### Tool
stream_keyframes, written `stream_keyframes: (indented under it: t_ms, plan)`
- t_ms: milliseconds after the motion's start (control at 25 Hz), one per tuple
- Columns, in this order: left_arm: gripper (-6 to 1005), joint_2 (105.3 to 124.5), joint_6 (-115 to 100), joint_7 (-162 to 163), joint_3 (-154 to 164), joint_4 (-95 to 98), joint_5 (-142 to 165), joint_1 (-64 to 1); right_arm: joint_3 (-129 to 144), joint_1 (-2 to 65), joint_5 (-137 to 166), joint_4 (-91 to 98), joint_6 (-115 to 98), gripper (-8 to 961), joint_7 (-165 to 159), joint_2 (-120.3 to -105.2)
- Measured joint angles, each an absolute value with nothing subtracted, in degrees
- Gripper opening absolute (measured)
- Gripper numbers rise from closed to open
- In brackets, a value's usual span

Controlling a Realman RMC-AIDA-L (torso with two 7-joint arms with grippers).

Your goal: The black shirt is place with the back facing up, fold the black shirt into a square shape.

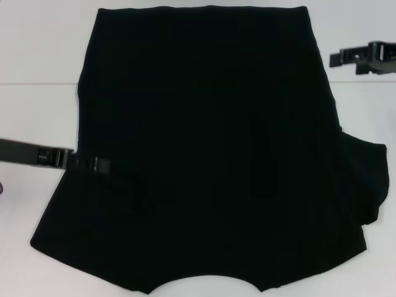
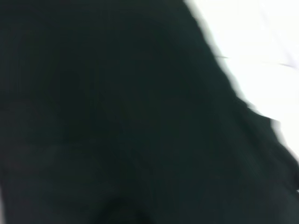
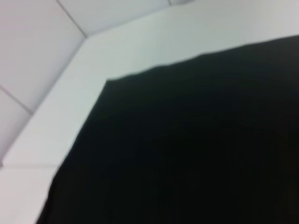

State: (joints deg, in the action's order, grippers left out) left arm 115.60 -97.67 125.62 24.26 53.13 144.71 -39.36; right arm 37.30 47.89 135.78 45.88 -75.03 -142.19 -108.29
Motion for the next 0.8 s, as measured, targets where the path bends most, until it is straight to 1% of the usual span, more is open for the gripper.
stream_keyframes:
  t_ms: [80, 200, 360, 480, 560, 680, 800]
  plan:
    - [406, 115.85, -101.89, 115.85, 21.45, 52.10, 141.64, -38.12, 37.42, 47.49, 139.19, 47.84, -77.78, 712, -142.15, -108.16]
    - [465, 116.96, -104.58, 104.43, 19.87, 50.52, 135.47, -35.26, 36.91, 46.66, 145.16, 50.23, -81.96, 709, -142.58, -107.81]
    - [545, 118.21, -101.02, 101.97, 19.81, 49.91, 129.35, -33.08, 35.75, 45.22, 150.88, 51.67, -88.23, 706, -143.39, -107.23]
    - [778, 118.34, -99.88, 102.13, 19.79, 49.78, 127.01, -33.07, 35.51, 44.33, 152.91, 51.81, -92.64, 703, -143.37, -106.94]
    - [806, 118.31, -99.83, 102.16, 19.79, 49.59, 126.13, -33.38, 35.51, 43.74, 153.49, 51.67, -94.79, 702, -143.27, -106.96]
    - [848, 118.50, -99.30, 102.12, 20.01, 49.31, 124.71, -33.74, 35.28, 42.32, 153.30, 51.32, -95.70, 699, -143.45, -107.48]
    - [847, 118.64, -98.23, 101.84, 20.20, 48.18, 123.60, -33.84, 33.89, 41.10, 153.07, 51.16, -95.50, 697, -143.64, -108.31]
